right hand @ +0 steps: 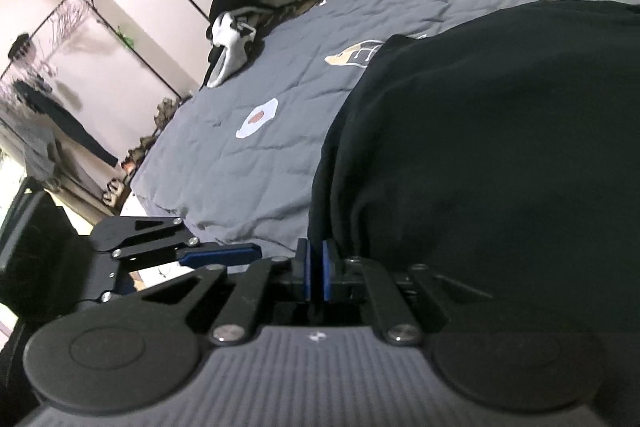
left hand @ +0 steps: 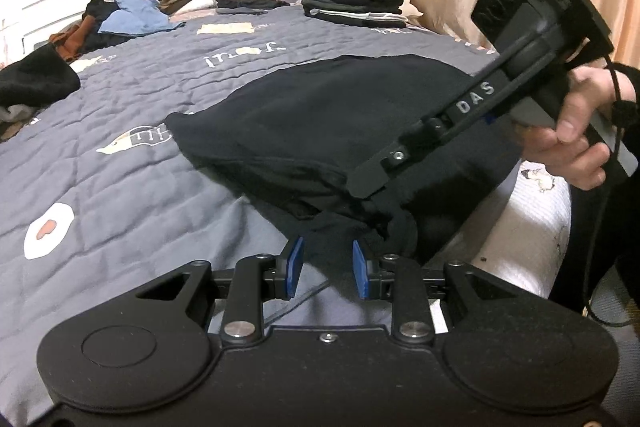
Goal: Fold clothes
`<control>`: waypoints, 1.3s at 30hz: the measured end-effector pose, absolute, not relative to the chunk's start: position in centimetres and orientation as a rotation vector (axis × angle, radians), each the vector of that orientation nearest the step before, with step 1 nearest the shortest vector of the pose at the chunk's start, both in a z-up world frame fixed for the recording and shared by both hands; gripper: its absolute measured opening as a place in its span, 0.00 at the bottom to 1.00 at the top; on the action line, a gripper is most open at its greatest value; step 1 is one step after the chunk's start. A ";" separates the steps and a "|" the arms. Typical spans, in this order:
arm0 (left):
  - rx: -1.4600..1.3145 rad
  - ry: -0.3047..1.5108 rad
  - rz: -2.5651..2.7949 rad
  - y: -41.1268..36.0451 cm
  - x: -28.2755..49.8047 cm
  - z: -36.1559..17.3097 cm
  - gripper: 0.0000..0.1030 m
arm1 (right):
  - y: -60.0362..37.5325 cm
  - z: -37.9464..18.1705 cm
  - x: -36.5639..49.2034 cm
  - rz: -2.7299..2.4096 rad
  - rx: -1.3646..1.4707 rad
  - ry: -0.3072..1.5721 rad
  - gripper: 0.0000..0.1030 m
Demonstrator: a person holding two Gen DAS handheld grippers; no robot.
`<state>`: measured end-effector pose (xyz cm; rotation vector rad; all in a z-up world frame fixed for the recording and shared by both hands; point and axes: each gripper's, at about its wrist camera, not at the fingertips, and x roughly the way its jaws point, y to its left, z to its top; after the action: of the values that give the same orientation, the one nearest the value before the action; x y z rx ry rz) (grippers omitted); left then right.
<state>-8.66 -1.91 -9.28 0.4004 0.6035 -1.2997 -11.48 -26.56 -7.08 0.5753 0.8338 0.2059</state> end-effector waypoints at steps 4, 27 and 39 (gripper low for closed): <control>0.368 0.625 -1.335 -2.9 -8.0 -9.1 0.27 | -27.0 -6.9 -11.9 0.206 0.597 0.821 0.05; 0.413 0.711 -1.374 -4.5 -6.3 -10.9 0.04 | -27.6 -8.1 -12.1 0.196 0.666 0.814 0.05; 0.271 0.740 -1.285 1.8 -3.7 -8.9 0.00 | -28.0 -8.3 -12.0 0.194 0.751 0.764 0.05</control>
<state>-3.68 1.77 -8.94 0.2713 0.7405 -1.2852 -12.04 -27.96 -8.28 0.7515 0.7636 0.1942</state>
